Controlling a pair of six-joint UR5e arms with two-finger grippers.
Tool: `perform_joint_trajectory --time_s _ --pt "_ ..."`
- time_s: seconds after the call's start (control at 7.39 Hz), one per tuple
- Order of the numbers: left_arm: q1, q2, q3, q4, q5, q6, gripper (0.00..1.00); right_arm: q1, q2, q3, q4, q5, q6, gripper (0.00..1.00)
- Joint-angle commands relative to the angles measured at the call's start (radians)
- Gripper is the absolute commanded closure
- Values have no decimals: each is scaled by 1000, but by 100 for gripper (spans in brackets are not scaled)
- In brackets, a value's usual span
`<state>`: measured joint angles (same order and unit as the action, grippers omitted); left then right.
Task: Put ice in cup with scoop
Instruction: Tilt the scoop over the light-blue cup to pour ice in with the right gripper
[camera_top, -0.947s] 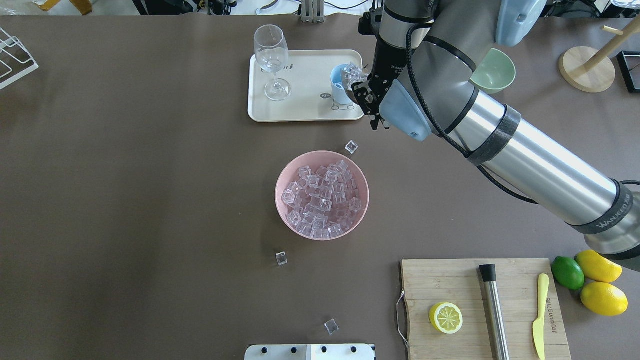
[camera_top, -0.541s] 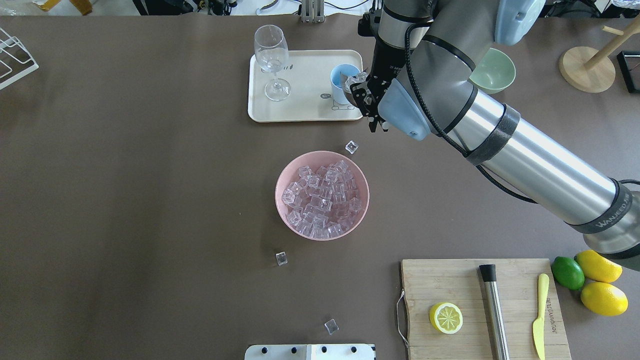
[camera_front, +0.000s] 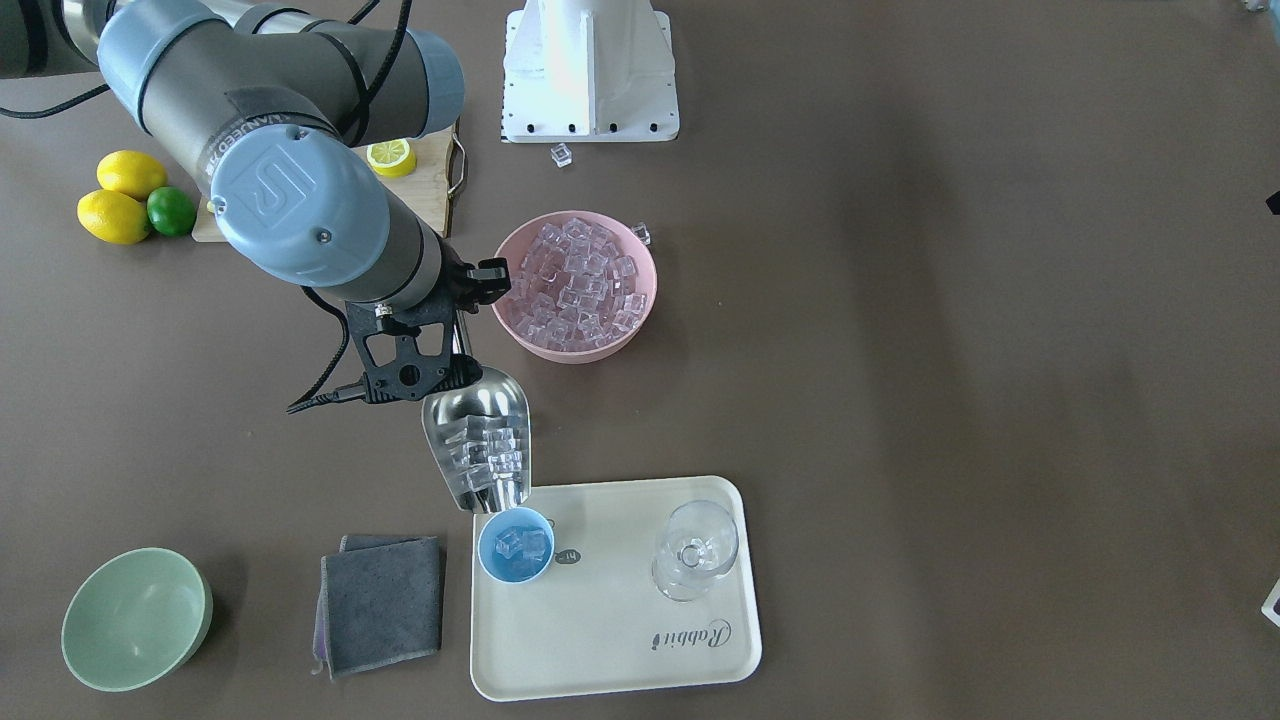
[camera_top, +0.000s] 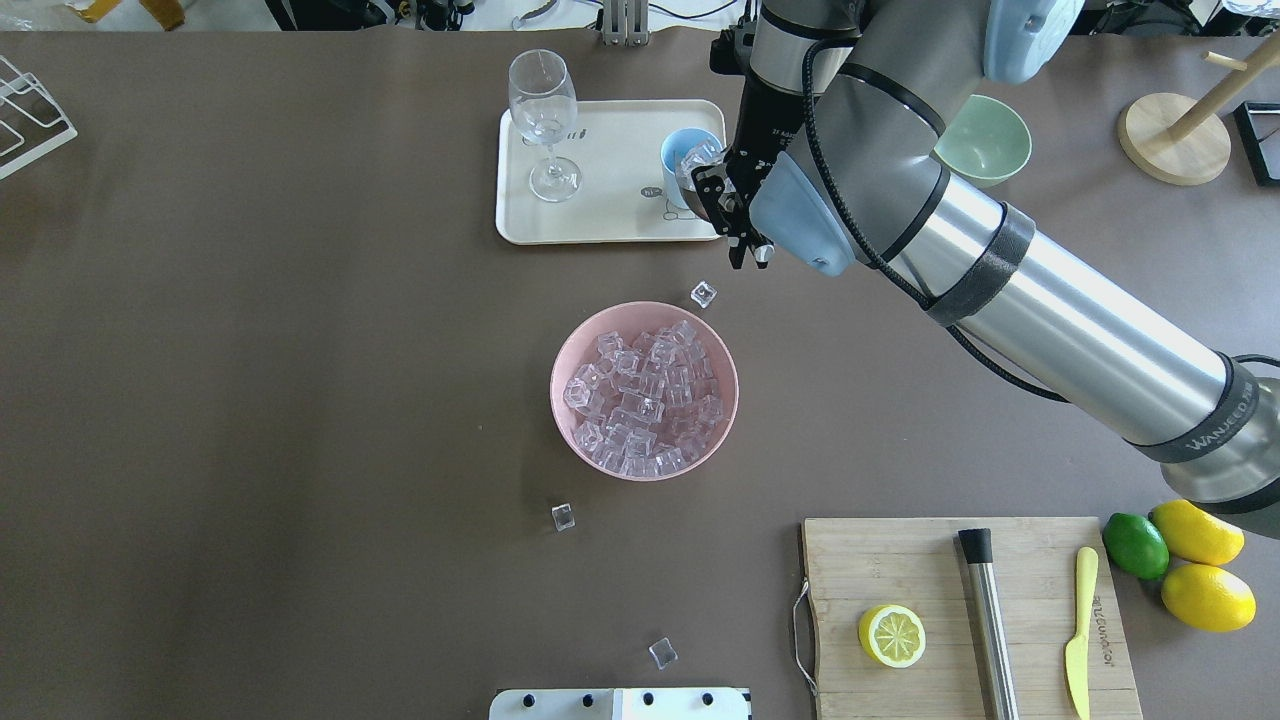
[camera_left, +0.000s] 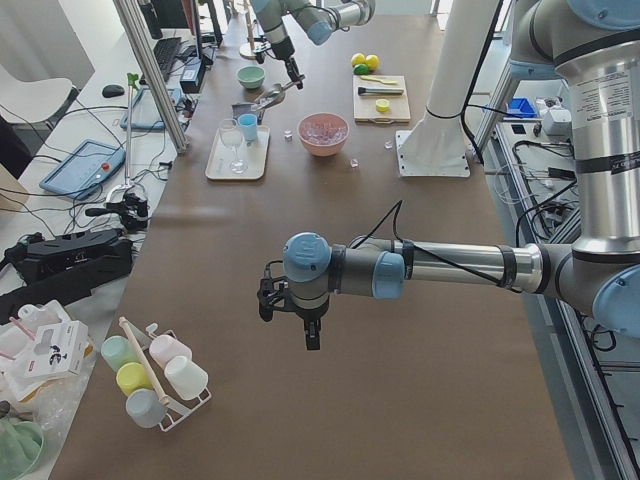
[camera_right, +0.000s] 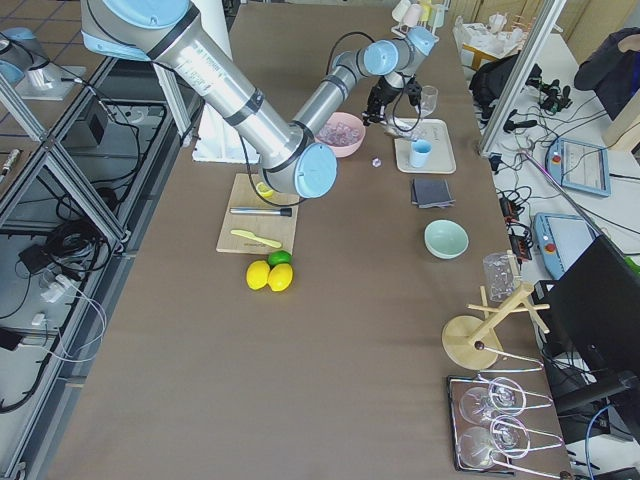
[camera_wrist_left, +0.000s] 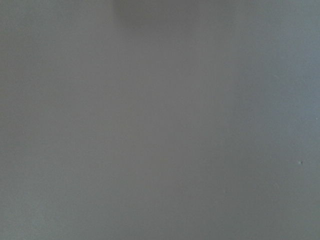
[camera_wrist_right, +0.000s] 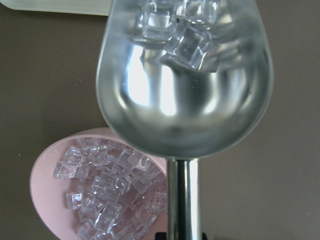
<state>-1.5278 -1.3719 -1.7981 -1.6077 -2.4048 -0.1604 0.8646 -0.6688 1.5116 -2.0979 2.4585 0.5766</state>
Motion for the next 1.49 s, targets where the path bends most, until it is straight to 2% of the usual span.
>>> perform_joint_trajectory --time_s 0.0,0.95,1.08,1.35 --pt "0 -1 0 0 0 -4 1 20 49 -63 -19 39 -6 100" --pt "0 -1 -3 0 -2 -4 1 34 51 -58 -40 63 -8 100" --pt "0 -1 -9 0 -2 -8 1 34 37 -19 -56 63 -6 100" --pt "0 -1 -6 0 -4 -7 1 34 -114 214 -67 42 2 100"
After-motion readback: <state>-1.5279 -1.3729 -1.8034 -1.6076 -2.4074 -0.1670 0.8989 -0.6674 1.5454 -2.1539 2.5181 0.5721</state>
